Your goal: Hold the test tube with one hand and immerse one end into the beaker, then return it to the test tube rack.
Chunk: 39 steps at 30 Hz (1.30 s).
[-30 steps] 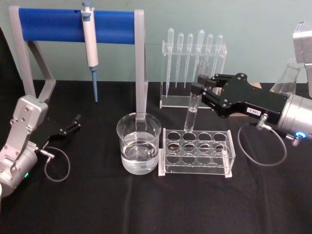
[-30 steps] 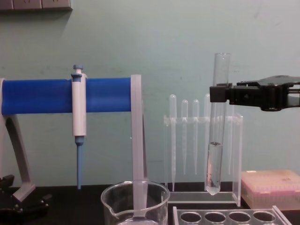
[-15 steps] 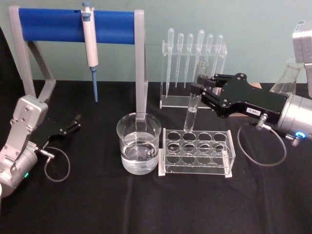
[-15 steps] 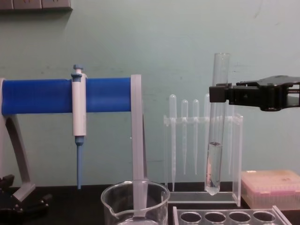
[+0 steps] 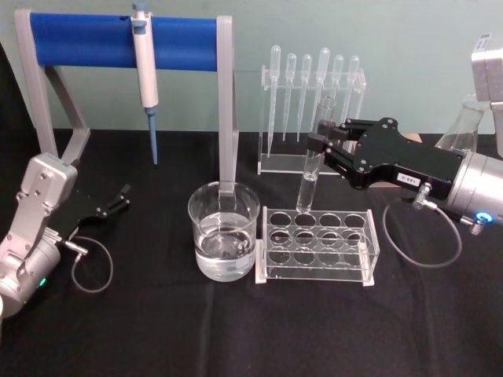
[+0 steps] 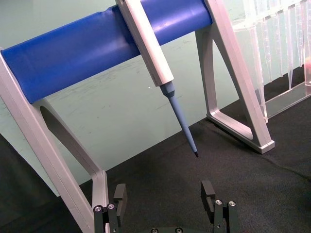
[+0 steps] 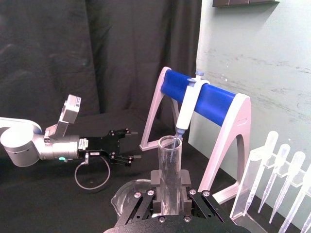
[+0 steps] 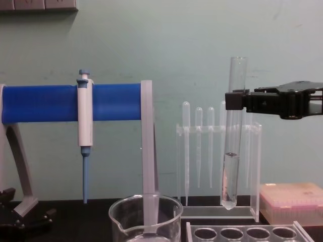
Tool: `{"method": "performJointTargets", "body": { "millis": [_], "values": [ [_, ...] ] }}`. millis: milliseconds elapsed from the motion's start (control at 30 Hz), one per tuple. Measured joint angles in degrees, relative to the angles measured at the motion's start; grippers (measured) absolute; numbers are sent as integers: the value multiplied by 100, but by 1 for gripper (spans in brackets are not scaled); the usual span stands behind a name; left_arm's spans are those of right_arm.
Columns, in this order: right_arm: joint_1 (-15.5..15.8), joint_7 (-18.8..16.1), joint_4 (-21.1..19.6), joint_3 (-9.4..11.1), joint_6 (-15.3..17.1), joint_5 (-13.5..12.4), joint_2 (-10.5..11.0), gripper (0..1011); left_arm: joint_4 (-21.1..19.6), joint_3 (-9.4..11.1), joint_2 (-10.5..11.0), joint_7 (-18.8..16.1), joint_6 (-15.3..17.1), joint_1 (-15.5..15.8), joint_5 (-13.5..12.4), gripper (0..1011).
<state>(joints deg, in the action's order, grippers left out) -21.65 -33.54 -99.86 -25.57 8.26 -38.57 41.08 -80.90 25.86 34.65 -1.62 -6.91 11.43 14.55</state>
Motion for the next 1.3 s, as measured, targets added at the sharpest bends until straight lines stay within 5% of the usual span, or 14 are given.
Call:
{"method": "performJointTargets", "body": {
  "millis": [1300],
  "values": [
    [0,0,0,1,-1,0,0,222,0,0,0,0,0,0,0,1000]
  ]
}}
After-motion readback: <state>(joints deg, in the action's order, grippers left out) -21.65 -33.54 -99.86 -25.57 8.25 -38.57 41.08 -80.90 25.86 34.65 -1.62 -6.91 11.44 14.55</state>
